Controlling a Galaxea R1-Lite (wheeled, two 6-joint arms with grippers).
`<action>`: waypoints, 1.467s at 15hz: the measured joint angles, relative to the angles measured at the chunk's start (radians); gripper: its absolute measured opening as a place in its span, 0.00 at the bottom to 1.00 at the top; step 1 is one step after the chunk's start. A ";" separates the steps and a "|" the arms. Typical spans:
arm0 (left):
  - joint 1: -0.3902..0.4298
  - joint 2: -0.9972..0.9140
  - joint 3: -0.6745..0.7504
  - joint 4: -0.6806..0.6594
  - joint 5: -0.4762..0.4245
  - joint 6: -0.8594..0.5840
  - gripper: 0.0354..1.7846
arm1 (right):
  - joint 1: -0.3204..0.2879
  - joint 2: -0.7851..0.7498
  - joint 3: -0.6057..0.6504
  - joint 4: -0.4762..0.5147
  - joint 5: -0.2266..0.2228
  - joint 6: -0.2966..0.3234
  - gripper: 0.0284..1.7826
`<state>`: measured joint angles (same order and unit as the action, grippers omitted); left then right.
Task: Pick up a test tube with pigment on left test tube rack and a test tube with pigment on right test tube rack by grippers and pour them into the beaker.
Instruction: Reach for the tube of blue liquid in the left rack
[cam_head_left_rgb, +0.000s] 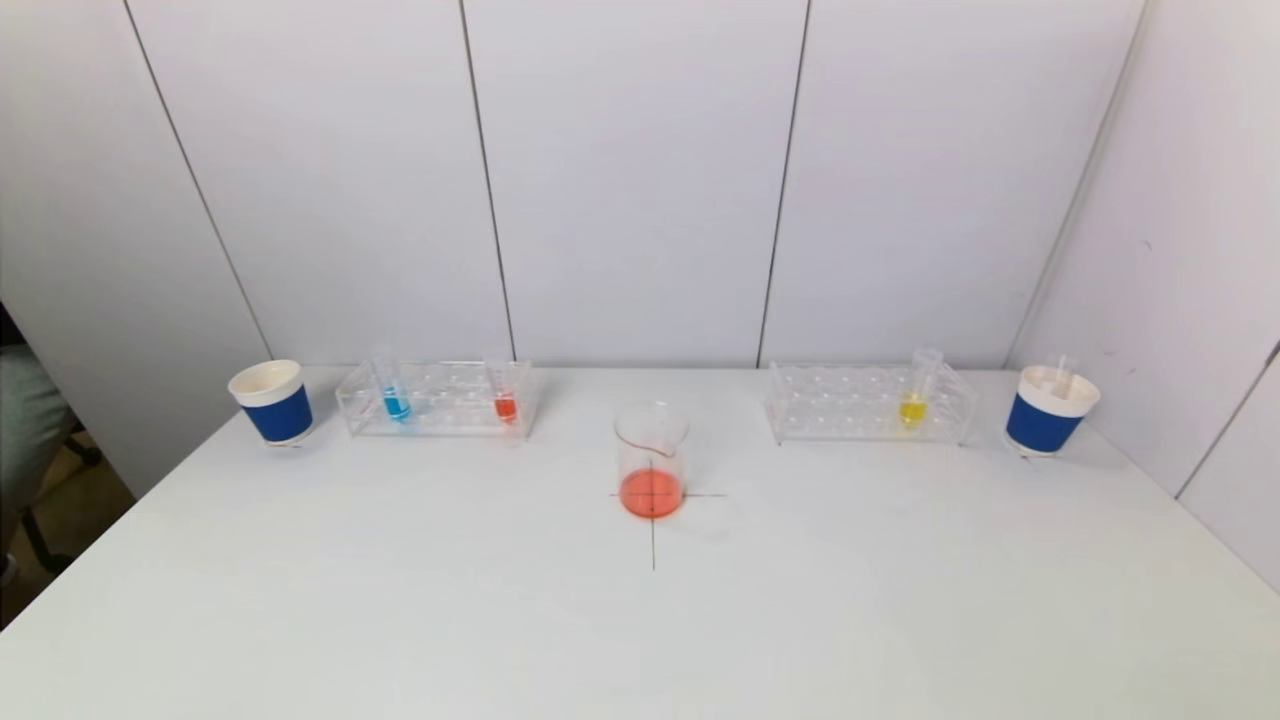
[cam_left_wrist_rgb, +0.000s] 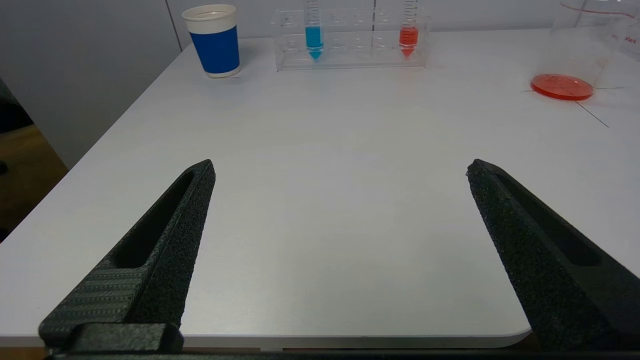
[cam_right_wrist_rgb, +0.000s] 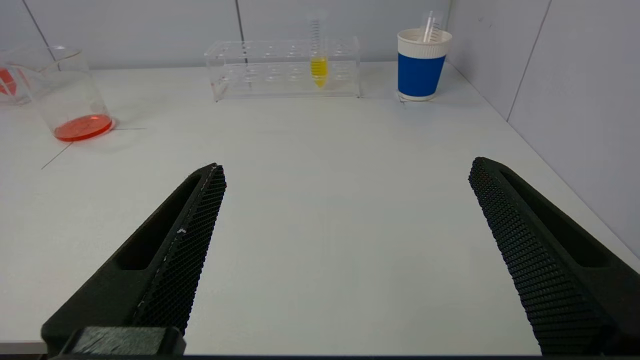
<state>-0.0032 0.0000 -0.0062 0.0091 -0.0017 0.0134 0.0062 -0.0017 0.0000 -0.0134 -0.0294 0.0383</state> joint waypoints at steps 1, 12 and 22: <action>0.000 0.000 0.000 0.000 0.000 0.000 0.99 | 0.000 0.000 0.000 0.000 0.000 0.000 0.99; 0.000 0.000 0.002 0.000 0.002 -0.004 0.99 | 0.000 0.000 0.000 0.000 0.000 0.000 0.99; 0.000 0.003 -0.130 0.054 -0.022 0.023 0.99 | 0.000 0.000 0.000 0.000 0.000 0.000 0.99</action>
<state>-0.0032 0.0028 -0.1360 0.0630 -0.0234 0.0360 0.0062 -0.0013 0.0000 -0.0130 -0.0294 0.0383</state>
